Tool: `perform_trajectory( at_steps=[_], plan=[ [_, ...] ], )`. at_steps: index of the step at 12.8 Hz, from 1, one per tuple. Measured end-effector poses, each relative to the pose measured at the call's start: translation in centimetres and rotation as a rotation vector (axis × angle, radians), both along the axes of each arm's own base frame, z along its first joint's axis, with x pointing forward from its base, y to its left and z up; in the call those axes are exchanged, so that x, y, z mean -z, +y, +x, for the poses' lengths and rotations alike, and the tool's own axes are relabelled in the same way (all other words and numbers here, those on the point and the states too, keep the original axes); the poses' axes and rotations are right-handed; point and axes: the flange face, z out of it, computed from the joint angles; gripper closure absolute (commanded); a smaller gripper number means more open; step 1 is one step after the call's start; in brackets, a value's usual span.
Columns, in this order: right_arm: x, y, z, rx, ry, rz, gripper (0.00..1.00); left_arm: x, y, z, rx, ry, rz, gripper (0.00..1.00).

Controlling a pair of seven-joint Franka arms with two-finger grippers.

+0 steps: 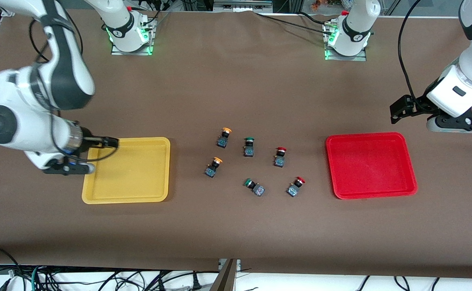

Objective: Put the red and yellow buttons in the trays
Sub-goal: 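Move the right gripper and the left gripper out toward the buttons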

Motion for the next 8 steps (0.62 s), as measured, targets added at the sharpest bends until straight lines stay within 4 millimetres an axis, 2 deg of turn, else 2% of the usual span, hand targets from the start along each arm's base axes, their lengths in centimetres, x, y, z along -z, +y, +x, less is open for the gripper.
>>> perform_trajectory(
  at_steps=[1, 3, 6, 8],
  plan=[
    [1.6, 2.5, 0.0, 0.034, -0.008, -0.009, 0.0, 0.7, -0.9, 0.2, 0.015, 0.012, 0.0, 0.0],
    [4.0, 7.3, -0.3, 0.102, -0.026, -0.025, 0.0, 4.3, -3.0, 1.3, 0.05, 0.064, 0.0, 0.0],
    [6.7, 12.7, -1.0, 0.204, -0.065, -0.031, 0.0, 13.0, -6.1, 4.4, 0.093, 0.125, -0.008, 0.0],
    [8.9, 16.2, -1.4, 0.293, -0.109, -0.018, 0.0, 18.7, -8.5, 6.5, 0.123, 0.102, -0.026, 0.0]
  ],
)
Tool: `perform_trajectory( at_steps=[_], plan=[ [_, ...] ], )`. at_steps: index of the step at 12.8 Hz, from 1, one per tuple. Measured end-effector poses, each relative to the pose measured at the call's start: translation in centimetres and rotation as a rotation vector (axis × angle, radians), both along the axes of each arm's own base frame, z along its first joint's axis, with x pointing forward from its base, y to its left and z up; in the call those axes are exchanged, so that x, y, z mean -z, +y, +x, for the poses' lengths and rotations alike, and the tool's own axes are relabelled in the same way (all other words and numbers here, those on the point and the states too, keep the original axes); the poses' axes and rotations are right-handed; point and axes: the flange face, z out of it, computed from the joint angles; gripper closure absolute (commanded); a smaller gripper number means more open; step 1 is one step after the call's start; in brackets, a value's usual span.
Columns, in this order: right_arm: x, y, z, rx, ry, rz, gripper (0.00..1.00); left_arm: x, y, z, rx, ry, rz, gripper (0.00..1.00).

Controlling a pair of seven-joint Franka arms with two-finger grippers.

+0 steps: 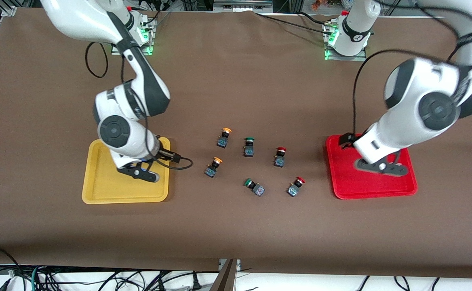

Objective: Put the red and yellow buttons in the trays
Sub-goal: 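Move the right gripper and the left gripper out toward the buttons, then grasp the orange and red buttons with the right and left grippers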

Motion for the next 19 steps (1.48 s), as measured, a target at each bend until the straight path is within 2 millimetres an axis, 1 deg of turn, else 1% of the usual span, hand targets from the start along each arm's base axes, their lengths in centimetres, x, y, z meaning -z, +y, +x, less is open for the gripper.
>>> perform_trajectory(
  at_steps=[2, 4, 6, 7, 8, 9, 12, 14, 15, 16, 17, 18, 19],
  plan=[
    [2.8, 3.6, -0.6, 0.074, -0.046, 0.022, 0.0, 4.4, -2.0, 2.0, 0.019, -0.09, -0.038, 0.0],
    [6.4, 6.6, -1.4, 0.12, -0.089, 0.037, 0.0, 8.5, -4.5, 3.4, 0.044, -0.187, -0.079, 0.0],
    [9.9, 8.4, -2.2, 0.146, -0.12, 0.029, 0.0, 12.8, -6.9, 3.8, 0.073, -0.25, -0.11, 0.0],
    [11.1, 8.8, -2.5, 0.153, -0.126, 0.025, 0.0, 14.4, -8.0, 3.7, 0.098, -0.271, -0.122, 0.0],
    [11.8, 9.2, -2.7, 0.156, -0.134, 0.028, 0.0, 15.8, -9.0, 3.6, 0.123, -0.287, -0.128, 0.0],
    [12.1, 9.6, -2.7, 0.154, -0.142, 0.035, 0.0, 17.0, -9.6, 3.4, 0.147, -0.294, -0.126, 0.0],
    [11.6, 10.7, -2.5, 0.144, -0.162, 0.048, 0.0, 20.7, -10.8, 2.5, 0.201, -0.266, -0.114, 0.0],
    [11.8, 11.3, -2.5, 0.134, -0.179, 0.055, 0.0, 21.8, -11.7, 1.9, 0.217, -0.256, -0.115, 0.0],
    [12.0, 11.4, -2.5, 0.127, -0.187, 0.051, 0.06, 21.9, -11.9, 1.8, 0.221, -0.255, -0.115, 0.22],
    [12.4, 11.4, -2.4, 0.116, -0.198, 0.044, 0.24, 22.0, -11.9, 1.8, 0.222, -0.254, -0.114, 0.45],
    [12.7, 11.4, -2.4, 0.104, -0.21, 0.038, 0.52, 22.1, -11.8, 1.8, 0.222, -0.252, -0.113, 0.58],
    [13.0, 11.4, -2.4, 0.091, -0.22, 0.031, 0.74, 22.4, -11.7, 1.8, 0.222, -0.248, -0.111, 0.69],
    [13.2, 11.4, -2.4, 0.081, -0.226, 0.025, 0.95, 22.7, -11.6, 1.7, 0.222, -0.244, -0.109, 0.87]
  ],
)
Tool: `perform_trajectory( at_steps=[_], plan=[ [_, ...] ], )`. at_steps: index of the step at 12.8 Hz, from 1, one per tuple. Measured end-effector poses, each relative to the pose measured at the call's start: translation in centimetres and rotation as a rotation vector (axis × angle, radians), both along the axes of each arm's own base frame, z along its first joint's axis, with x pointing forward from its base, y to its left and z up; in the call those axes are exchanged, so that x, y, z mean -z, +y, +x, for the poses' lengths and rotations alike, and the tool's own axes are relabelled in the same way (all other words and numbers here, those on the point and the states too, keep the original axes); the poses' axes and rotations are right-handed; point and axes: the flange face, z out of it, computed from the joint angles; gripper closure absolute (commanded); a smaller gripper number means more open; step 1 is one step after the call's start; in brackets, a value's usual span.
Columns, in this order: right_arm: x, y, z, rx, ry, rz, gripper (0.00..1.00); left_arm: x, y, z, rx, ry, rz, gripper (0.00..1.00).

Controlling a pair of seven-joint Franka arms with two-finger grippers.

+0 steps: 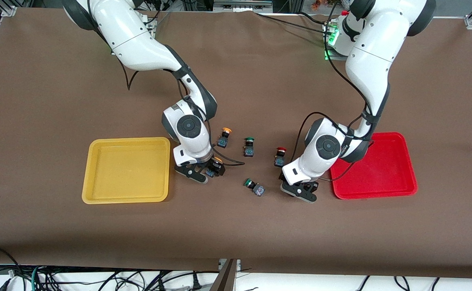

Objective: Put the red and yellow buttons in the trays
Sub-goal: 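Grasp the orange and red buttons with the right and left grippers, then lower the orange button into the yellow tray while the left gripper lowers red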

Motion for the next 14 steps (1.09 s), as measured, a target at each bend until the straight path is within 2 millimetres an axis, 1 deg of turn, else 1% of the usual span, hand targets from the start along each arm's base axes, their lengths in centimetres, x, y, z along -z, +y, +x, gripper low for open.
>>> perform_trajectory(
  at_steps=[1, 4, 5, 6, 7, 8, 9, 11, 12, 13, 14],
  plan=[
    [0.1, 0.0, 0.0, -0.004, -0.003, -0.002, 1.0, 0.2, 0.2, 0.0, -0.002, 0.003, 0.002, 0.95],
    [-0.3, 0.1, 0.3, -0.039, -0.019, -0.011, 1.0, -0.3, 1.0, 0.5, -0.013, -0.005, 0.002, 0.95],
    [-0.7, -0.3, 0.8, -0.063, -0.03, -0.018, 1.0, -1.0, 1.5, 0.8, -0.02, -0.01, 0.002, 0.95],
    [-1.4, -1.2, 1.7, -0.085, -0.039, -0.032, 1.0, -2.0, 2.0, 1.1, -0.028, -0.006, 0.007, 0.94],
    [-2.4, -2.8, 2.7, -0.106, -0.025, -0.06, 1.0, -3.6, 2.7, 1.4, -0.036, 0.007, 0.017, 0.95],
    [-3.6, -5.1, 3.8, -0.14, 0.006, -0.095, 1.0, -5.5, 3.7, 1.6, -0.046, 0.035, 0.034, 0.96],
    [-4.9, -7.8, 4.8, -0.186, 0.045, -0.13, 1.0, -7.6, 4.9, 1.5, -0.059, 0.081, 0.059, 0.97],
    [-7.4, -13.9, 6.6, -0.281, 0.124, -0.183, 1.0, -11.4, 8.1, 0.7, -0.074, 0.206, 0.12, 0.99],
    [-8.1, -17.0, 7.3, -0.318, 0.162, -0.198, 1.0, -12.4, 9.9, 0.2, -0.061, 0.259, 0.143, 0.99],
    [-8.2, -20.4, 7.8, -0.345, 0.199, -0.206, 1.0, -12.7, 11.9, 0.1, -0.037, 0.296, 0.155, 0.99],
    [-7.8, -23.7, 8.2, -0.365, 0.228, -0.208, 1.0, -12.2, 14.0, 0.0, -0.007, 0.32, 0.158, 1.0]
  ],
)
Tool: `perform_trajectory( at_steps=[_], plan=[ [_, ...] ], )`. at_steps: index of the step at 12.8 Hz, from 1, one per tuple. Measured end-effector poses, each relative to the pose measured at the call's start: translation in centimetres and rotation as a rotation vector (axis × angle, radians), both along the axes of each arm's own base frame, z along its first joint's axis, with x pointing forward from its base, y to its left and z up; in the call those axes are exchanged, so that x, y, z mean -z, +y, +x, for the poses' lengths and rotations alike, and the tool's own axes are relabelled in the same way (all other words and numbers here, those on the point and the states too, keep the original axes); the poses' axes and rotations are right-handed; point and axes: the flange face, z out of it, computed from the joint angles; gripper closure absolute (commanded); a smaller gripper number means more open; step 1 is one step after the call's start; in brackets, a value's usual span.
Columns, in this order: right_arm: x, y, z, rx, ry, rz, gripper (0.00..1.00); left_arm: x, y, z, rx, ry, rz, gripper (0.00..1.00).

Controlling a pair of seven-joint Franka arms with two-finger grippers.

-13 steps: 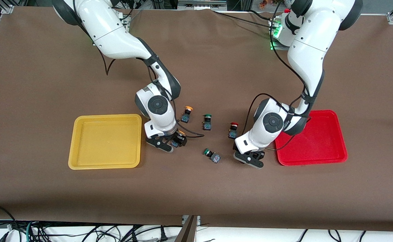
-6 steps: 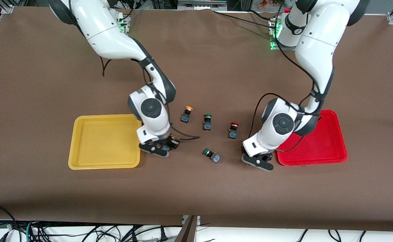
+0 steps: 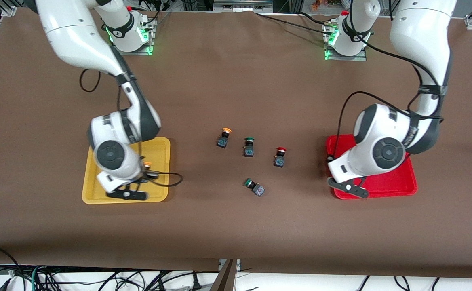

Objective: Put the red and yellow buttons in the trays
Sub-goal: 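Lower the orange button into the yellow tray while the left gripper lowers red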

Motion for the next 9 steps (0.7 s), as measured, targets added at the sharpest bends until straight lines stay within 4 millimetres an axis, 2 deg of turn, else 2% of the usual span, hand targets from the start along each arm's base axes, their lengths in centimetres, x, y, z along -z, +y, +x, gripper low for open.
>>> perform_trajectory(
  at_steps=[2, 4, 5, 8, 9],
  plan=[
    [1.9, -6.4, -0.1, -0.013, 0.059, -0.002, 1.0, 2.1, 4.8, -0.2, 0.069, 0.046, -0.007, 0.99],
    [3.6, -11.2, -0.9, -0.005, 0.078, 0.008, 1.0, 4.2, 8.9, -0.6, 0.119, 0.074, -0.018, 0.99],
    [4.3, -12.5, -1.5, 0.0, 0.068, 0.014, 1.0, 5.5, 9.8, -1.0, 0.132, 0.062, -0.025, 0.97],
    [6.3, -14.2, -3.7, -0.006, 0.052, 0.029, 0.98, 9.5, 10.1, -2.9, 0.135, 0.023, -0.039, 0.88],
    [6.5, -14.7, -4.1, -0.008, 0.052, 0.031, 0.23, 10.0, 10.4, -3.2, 0.13, 0.023, -0.045, 0.58]
  ],
)
